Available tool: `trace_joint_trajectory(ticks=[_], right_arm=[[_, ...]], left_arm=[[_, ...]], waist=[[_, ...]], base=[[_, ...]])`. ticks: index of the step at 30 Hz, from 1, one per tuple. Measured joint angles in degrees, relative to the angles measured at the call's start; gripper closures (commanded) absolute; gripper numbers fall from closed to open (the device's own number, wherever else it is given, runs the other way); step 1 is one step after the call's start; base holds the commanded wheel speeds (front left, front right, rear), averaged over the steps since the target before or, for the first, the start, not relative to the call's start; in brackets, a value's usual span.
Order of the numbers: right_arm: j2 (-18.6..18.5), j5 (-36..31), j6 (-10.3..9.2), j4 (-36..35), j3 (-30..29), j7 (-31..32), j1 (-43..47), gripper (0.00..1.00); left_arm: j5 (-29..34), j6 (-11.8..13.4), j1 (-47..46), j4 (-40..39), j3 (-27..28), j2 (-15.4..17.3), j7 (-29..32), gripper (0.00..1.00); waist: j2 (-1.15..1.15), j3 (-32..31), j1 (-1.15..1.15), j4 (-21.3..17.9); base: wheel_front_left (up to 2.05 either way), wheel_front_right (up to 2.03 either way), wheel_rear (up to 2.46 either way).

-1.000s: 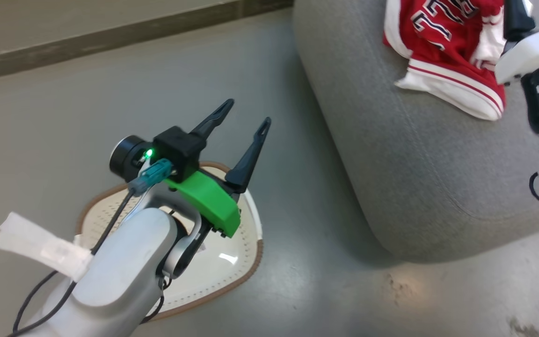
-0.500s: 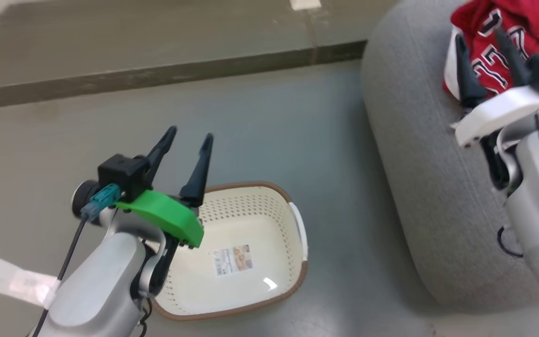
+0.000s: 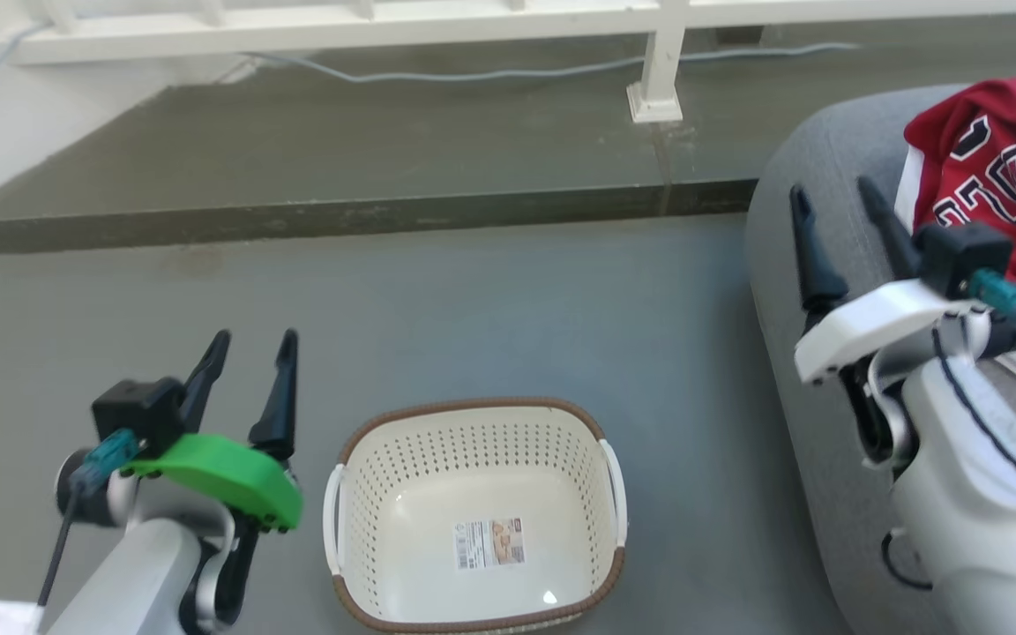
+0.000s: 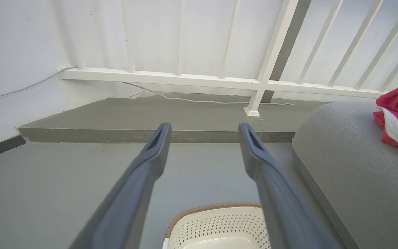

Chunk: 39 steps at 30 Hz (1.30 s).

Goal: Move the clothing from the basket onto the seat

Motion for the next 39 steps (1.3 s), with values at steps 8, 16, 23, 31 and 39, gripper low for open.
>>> trace_joint_trajectory(ticks=[8, 16, 23, 31, 39], right_arm=[[1.1, 0.3, -1.53, -3.2, 0.1, 0.0, 5.3, 0.00], [2.1, 0.4, -2.98, -7.5, -0.8, 0.0, 10.7, 0.00], [2.3, 0.4, -3.49, -10.2, -1.2, 0.0, 15.4, 0.00], [2.3, 0.4, -4.07, -12.6, -1.6, 0.0, 18.9, 0.00], [2.3, 0.4, -4.49, -14.6, -2.1, 0.0, 21.3, 0.00]], left_arm=[[0.0, 0.2, 5.0, 0.1, 4.9, 0.8, -0.1, 0.00], [1.7, 0.2, 9.2, -0.6, 10.4, 0.6, -0.1, 0.00], [4.2, 0.2, 13.0, -2.6, 13.1, -0.7, -0.1, 0.00], [5.2, 0.2, 16.5, -4.9, 14.9, -1.4, -0.1, 0.00], [8.2, 0.2, 18.2, -7.2, 15.4, -2.1, -0.1, 0.00]], waist=[[0.00, -2.2, 0.00, 0.5], [0.00, -3.1, 0.00, 0.2], [0.00, -3.6, 0.00, 0.0], [0.00, -4.5, 0.00, -0.5], [0.00, -4.9, 0.00, -0.8]], base=[[0.00, 0.00, 0.00], [0.00, 0.00, 0.00], [0.00, 0.00, 0.00], [0.00, 0.00, 0.00], [0.00, 0.00, 0.00]])
